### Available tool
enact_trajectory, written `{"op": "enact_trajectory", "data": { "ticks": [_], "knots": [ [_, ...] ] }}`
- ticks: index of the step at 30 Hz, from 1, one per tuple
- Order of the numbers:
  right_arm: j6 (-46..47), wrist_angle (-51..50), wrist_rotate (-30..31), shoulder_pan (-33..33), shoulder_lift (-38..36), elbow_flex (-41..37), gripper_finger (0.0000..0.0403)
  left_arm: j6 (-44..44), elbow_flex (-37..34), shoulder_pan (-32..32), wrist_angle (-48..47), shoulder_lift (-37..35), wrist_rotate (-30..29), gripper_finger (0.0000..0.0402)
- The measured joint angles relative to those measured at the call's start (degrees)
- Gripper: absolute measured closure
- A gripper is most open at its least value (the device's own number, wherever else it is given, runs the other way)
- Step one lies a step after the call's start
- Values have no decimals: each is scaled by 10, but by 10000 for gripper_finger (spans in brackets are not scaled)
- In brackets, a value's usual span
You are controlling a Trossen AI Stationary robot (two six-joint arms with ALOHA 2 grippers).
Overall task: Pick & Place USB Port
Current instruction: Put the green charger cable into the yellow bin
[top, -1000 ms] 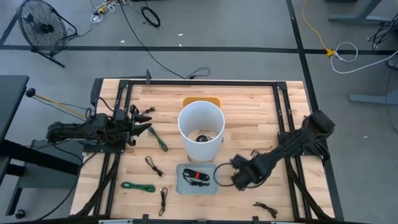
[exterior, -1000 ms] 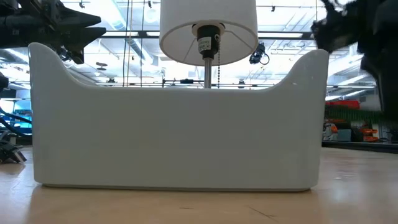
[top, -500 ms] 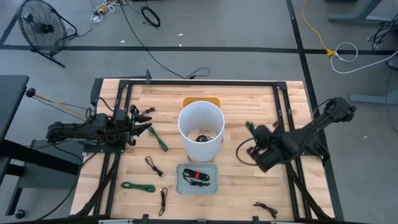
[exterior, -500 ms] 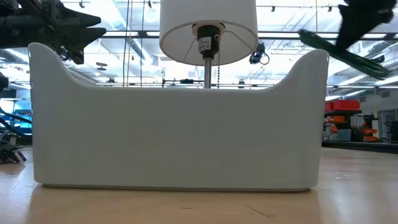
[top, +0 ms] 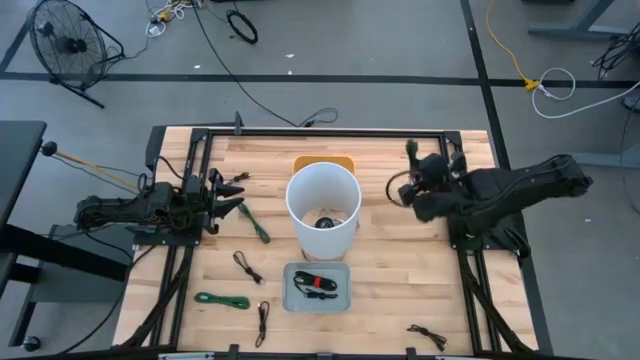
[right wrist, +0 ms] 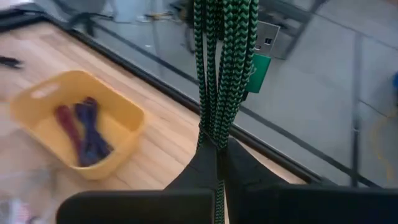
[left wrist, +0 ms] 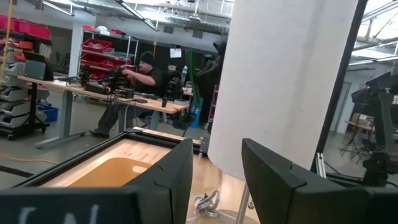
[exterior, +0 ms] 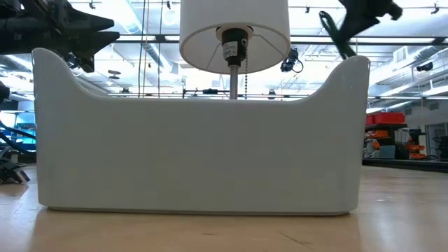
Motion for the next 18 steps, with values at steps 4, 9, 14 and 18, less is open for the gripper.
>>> {"op": "enact_trajectory", "data": {
  "ticks": [4, 9, 14, 18],
  "knots": [
    [-171, 142, -69, -61, -15, -1, 403, 0, 0, 0, 0, 0, -9, 257],
    [-329, 332, -167, -153, -13, -42, 403, 0, 0, 0, -1, 0, -10, 257],
    [-417, 543, -325, -257, 7, -122, 403, 0, 0, 0, -2, 0, -10, 257],
    [-436, 655, -436, -311, 34, -160, 403, 0, 0, 0, -2, 0, -10, 257]
  ]
}}
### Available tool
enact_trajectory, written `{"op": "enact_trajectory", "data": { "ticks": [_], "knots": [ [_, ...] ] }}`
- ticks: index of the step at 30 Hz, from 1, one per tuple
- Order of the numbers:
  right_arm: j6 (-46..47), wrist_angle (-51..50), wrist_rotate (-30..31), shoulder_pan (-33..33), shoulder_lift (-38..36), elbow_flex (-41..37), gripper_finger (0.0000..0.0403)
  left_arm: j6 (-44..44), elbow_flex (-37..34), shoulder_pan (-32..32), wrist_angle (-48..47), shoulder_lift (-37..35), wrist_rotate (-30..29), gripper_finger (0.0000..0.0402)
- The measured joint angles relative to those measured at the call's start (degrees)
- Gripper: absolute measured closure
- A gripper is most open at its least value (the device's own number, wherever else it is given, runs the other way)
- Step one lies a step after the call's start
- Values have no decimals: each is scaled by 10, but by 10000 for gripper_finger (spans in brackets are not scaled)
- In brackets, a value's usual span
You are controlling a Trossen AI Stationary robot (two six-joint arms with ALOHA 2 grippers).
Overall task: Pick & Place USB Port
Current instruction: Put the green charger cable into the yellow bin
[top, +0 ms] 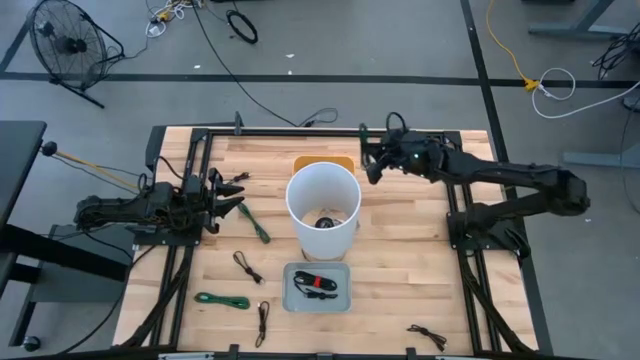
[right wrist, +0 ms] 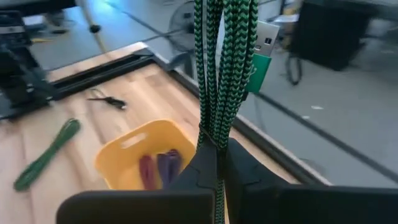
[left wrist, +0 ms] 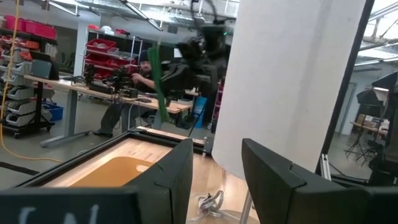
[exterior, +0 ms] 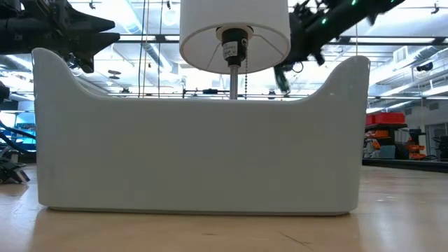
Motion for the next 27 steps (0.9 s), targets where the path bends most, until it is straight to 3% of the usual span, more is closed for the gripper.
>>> {"op": "enact_trajectory", "data": {
  "ticks": [4, 10, 18, 27],
  "knots": [
    [0, 69, -75, -18, 43, -17, 403, 0, 0, 0, 0, 0, -6, 257],
    [-11, 143, -108, -21, 120, -18, 403, -1, 0, 0, 0, 0, -6, 257],
    [-24, 166, -117, -21, 186, -18, 403, 0, 0, 0, -3, 0, -6, 257],
    [-25, 162, -122, -20, 204, -18, 402, 0, 0, 0, -3, 0, -6, 257]
  ]
}}
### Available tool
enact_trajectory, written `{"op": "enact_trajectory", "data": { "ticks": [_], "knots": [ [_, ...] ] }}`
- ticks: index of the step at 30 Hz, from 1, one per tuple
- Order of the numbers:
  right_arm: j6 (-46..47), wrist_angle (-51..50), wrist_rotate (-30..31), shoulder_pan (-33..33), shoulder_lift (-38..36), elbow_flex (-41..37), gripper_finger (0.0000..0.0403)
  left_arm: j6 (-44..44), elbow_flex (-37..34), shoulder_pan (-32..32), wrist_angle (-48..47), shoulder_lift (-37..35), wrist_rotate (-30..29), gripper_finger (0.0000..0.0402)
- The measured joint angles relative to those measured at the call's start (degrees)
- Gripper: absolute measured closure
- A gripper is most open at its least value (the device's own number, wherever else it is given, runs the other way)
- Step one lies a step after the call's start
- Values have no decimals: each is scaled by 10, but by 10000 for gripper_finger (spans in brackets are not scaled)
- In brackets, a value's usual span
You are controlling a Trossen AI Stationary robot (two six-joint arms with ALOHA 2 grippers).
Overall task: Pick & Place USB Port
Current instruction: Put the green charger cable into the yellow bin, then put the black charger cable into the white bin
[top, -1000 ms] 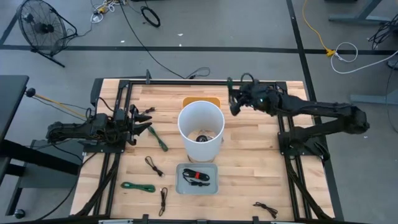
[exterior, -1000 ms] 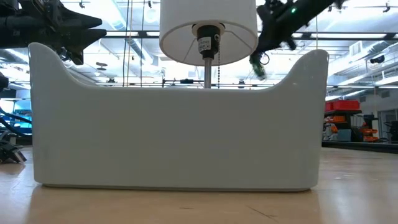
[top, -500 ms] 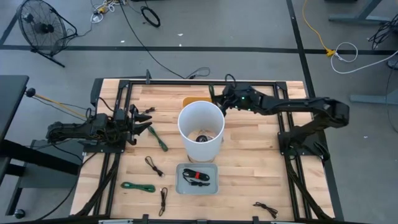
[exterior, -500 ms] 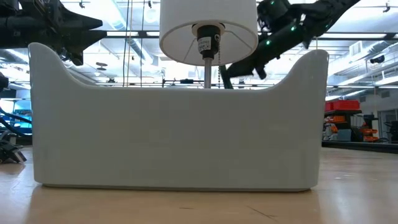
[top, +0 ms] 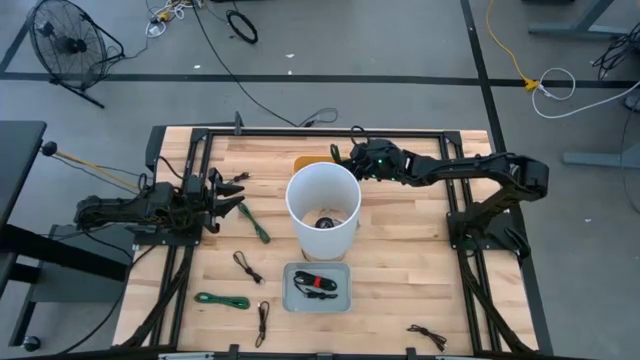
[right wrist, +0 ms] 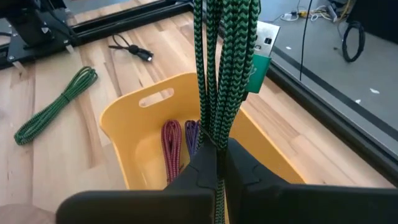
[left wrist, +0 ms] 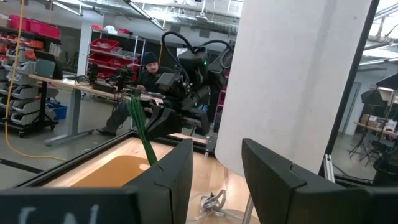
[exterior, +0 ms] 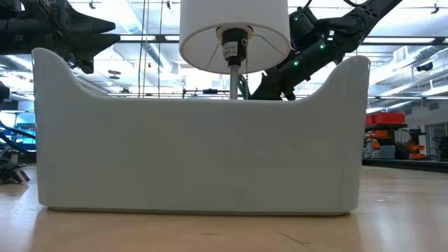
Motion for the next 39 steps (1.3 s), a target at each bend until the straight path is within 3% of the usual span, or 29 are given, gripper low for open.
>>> {"op": "enact_trajectory", "data": {
  "ticks": [7, 18, 29, 34, 39],
  "knots": [
    [3, -3, -20, 0, 0, 0, 397, 0, 0, 0, 0, 0, 0, 257],
    [6, -9, -24, 0, 0, 0, 318, 0, 0, 0, 0, 0, 0, 257],
    [11, -12, -24, 0, -5, 0, 292, 0, 0, 0, 0, 0, 0, 257],
    [14, -63, -31, 0, -75, 1, 299, 0, 0, 0, -1, 0, 0, 257],
    [42, -235, -31, 13, -196, 1, 309, 0, 0, 0, -4, 0, 2, 257]
  ]
}}
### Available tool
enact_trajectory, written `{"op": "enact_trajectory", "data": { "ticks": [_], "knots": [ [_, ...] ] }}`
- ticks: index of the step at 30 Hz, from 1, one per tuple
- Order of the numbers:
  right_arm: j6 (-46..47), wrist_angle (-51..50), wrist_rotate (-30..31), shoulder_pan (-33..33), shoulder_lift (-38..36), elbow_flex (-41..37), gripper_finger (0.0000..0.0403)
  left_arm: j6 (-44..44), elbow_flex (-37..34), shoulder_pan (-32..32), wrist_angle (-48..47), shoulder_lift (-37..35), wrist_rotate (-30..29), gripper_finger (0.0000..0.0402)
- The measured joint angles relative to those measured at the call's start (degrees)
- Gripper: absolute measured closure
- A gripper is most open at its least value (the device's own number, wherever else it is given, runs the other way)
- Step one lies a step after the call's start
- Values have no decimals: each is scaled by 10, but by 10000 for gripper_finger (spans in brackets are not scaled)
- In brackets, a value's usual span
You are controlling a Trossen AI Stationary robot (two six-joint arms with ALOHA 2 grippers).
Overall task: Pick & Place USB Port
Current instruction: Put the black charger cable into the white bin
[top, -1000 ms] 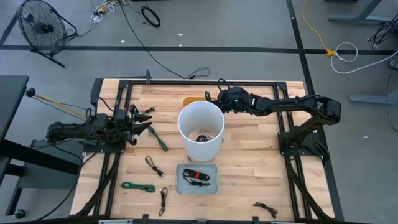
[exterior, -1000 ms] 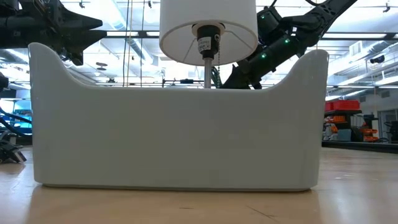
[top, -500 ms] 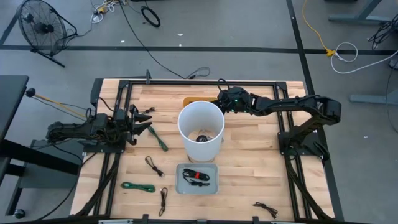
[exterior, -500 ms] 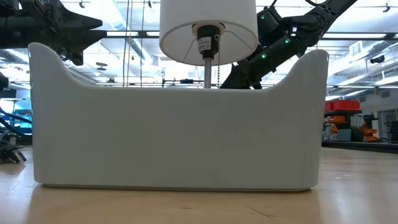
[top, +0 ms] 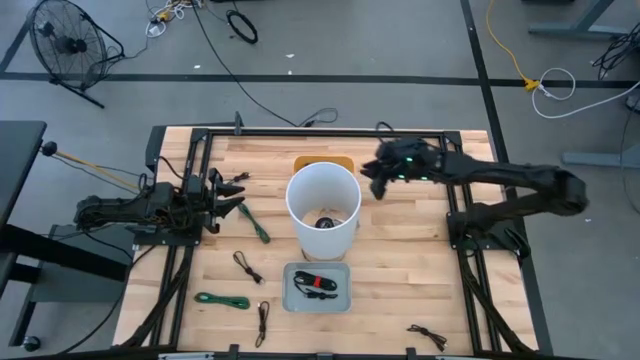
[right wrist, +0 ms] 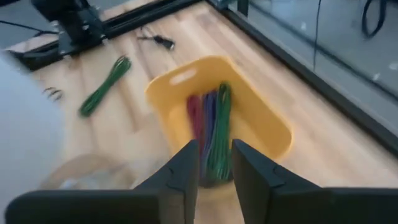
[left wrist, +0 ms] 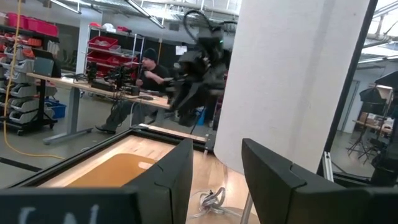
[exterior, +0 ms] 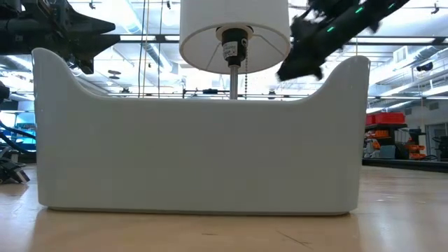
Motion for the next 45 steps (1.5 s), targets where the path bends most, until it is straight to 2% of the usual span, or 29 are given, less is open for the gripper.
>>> {"op": "enact_trajectory", "data": {
  "ticks": [3, 6, 10, 13, 21, 28, 33, 37, 45],
  "knots": [
    [49, -86, -29, 19, -69, 0, 313, 0, 0, 0, 0, 0, 0, 257],
    [112, -143, -92, 51, -121, 0, 314, 0, 0, 0, 0, 0, 0, 257],
    [214, -146, -195, 129, -152, 0, 314, -1, 0, 0, 0, 0, 0, 257],
    [286, -125, -207, 215, -150, 0, 314, -1, 0, 0, 0, 0, 0, 257],
    [438, -51, -114, 441, -83, 0, 314, -1, 0, 0, 0, 0, 0, 257],
    [604, 3, -74, 569, 12, 0, 314, -2, 0, 0, -3, 0, 0, 257],
    [742, 34, -126, 622, 84, 0, 318, -15, 0, 0, -4, 0, 0, 257],
    [818, 3, -143, 643, 131, 0, 327, -16, 0, 0, -5, 0, 0, 257],
    [846, -61, -179, 646, 196, 0, 345, -9, 0, 0, -3, 0, -8, 257]
  ]
}}
